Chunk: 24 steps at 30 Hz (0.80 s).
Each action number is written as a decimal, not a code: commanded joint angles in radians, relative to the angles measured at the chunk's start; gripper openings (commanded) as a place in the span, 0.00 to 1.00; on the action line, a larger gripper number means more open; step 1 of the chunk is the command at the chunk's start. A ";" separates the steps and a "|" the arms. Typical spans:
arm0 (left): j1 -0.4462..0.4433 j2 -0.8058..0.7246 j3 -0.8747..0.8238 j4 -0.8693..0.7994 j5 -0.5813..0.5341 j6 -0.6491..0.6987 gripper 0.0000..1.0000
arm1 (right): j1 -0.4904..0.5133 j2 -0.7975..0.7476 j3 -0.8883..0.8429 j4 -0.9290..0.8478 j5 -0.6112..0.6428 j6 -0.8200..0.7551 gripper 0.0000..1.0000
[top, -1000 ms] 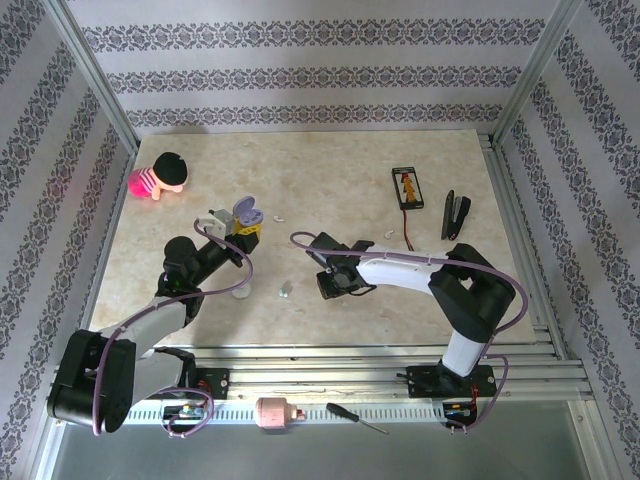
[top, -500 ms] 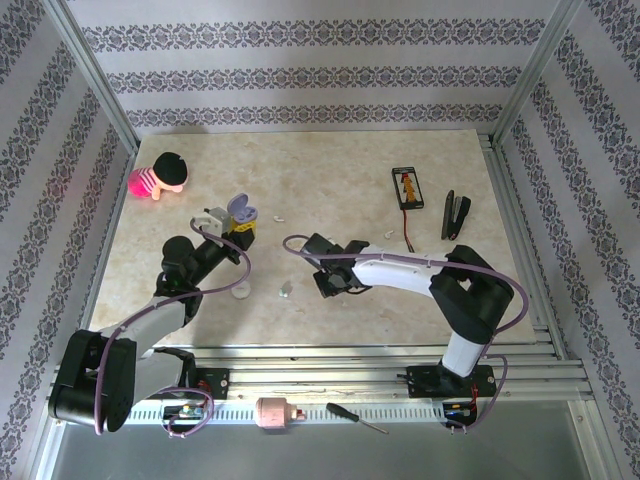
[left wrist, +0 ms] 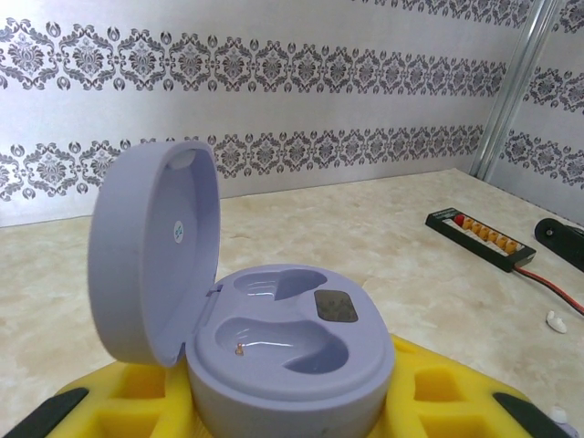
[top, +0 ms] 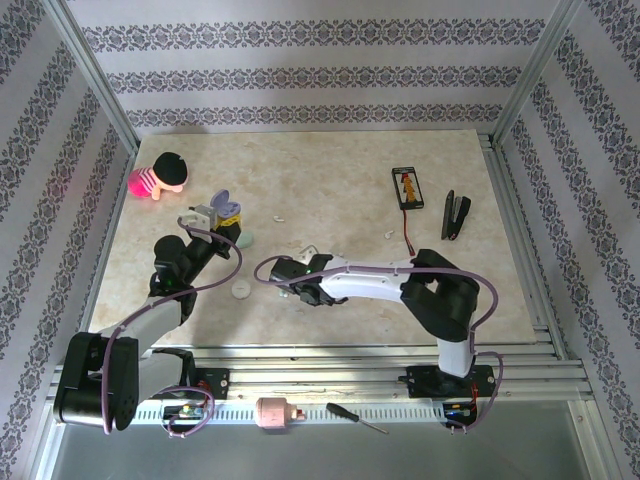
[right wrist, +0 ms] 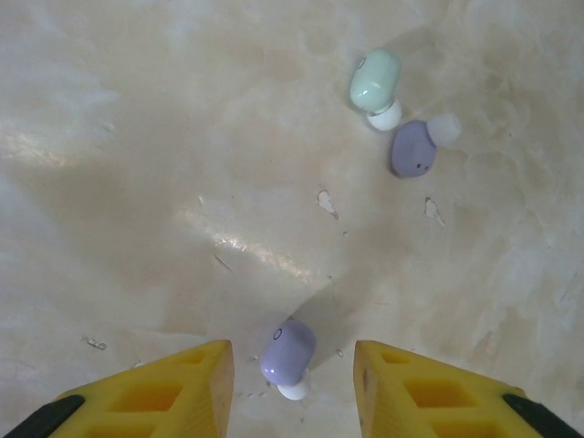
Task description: Insert the wireless bluetooth earbuds into the charging case
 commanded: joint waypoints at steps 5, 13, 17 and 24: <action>0.016 -0.022 0.001 0.002 -0.001 -0.006 0.27 | 0.013 0.050 0.034 -0.070 0.042 0.027 0.33; 0.017 -0.022 -0.004 0.003 -0.001 -0.006 0.27 | 0.012 0.077 0.041 -0.066 0.015 0.020 0.30; 0.018 -0.018 -0.002 0.006 0.000 -0.006 0.27 | 0.013 0.093 0.042 -0.064 0.005 0.017 0.29; 0.018 -0.006 -0.004 0.016 0.004 -0.009 0.27 | 0.006 0.113 0.048 -0.068 -0.007 0.018 0.26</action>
